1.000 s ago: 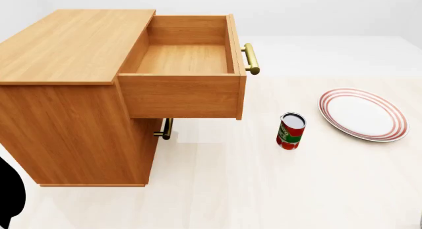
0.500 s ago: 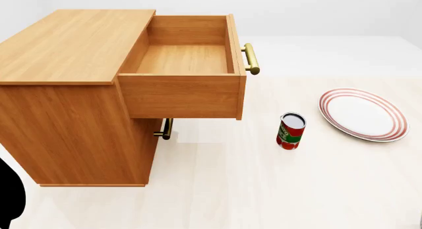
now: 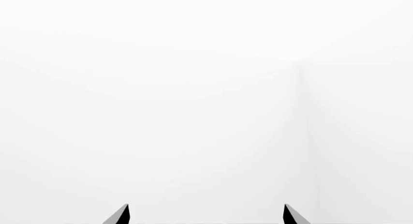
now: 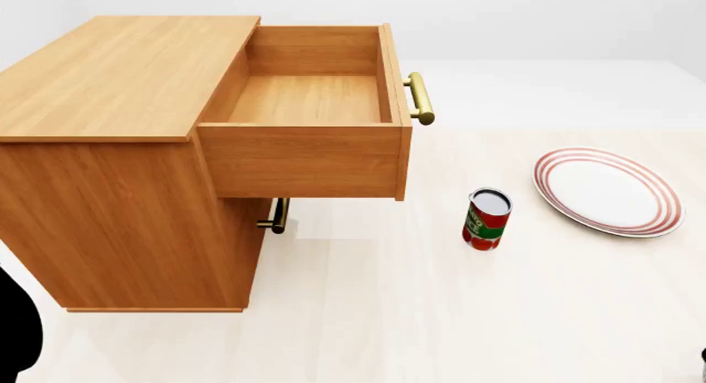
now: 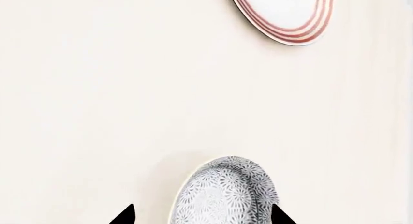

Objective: Put the bowl in the top drawer of the cabinet.

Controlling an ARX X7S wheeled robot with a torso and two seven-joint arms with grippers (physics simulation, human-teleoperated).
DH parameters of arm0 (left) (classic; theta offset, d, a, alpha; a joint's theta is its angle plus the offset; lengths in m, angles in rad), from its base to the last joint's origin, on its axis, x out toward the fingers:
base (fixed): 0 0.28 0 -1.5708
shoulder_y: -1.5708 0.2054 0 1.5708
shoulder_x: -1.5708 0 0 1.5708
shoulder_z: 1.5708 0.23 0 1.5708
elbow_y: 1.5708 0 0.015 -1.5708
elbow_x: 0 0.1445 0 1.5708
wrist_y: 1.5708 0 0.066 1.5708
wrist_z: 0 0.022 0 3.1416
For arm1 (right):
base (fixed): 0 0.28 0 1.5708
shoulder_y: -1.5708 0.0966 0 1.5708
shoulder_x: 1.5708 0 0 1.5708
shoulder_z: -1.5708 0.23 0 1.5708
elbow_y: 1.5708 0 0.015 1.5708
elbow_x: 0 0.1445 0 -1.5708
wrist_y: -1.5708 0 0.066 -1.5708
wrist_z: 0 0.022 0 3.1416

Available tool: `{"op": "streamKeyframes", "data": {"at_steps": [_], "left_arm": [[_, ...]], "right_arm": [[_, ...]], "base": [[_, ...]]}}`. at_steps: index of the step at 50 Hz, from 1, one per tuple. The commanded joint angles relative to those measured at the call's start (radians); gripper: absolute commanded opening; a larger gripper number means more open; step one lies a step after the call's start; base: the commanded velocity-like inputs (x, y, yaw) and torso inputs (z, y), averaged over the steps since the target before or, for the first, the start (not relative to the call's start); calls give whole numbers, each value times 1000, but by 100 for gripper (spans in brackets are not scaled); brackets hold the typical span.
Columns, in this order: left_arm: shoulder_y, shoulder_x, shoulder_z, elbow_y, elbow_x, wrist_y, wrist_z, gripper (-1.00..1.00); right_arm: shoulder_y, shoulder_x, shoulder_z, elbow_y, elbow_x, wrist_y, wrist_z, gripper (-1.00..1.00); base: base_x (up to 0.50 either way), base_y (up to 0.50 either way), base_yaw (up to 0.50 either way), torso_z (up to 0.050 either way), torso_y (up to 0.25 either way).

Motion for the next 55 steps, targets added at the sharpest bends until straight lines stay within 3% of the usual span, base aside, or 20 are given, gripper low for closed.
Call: {"op": "streamKeyframes", "data": {"at_steps": [1,18,55], "left_arm": [[13,-2,1,-1,-5,6,-5,100],[24,-4,20,-13,6,27,3,100],[34,-14,23,-14,-8,42,-13,100]], "right_arm": [[-140,-18,-91,75,67,-172,136,100],[-318,-101,-180,213,148,-361,297,100],[-587,-192,-256,410,266,-617,376,100]], "base": [[0,0,0,0,0],[0,0,0,0,0],[0,0,0,0,0]]}}
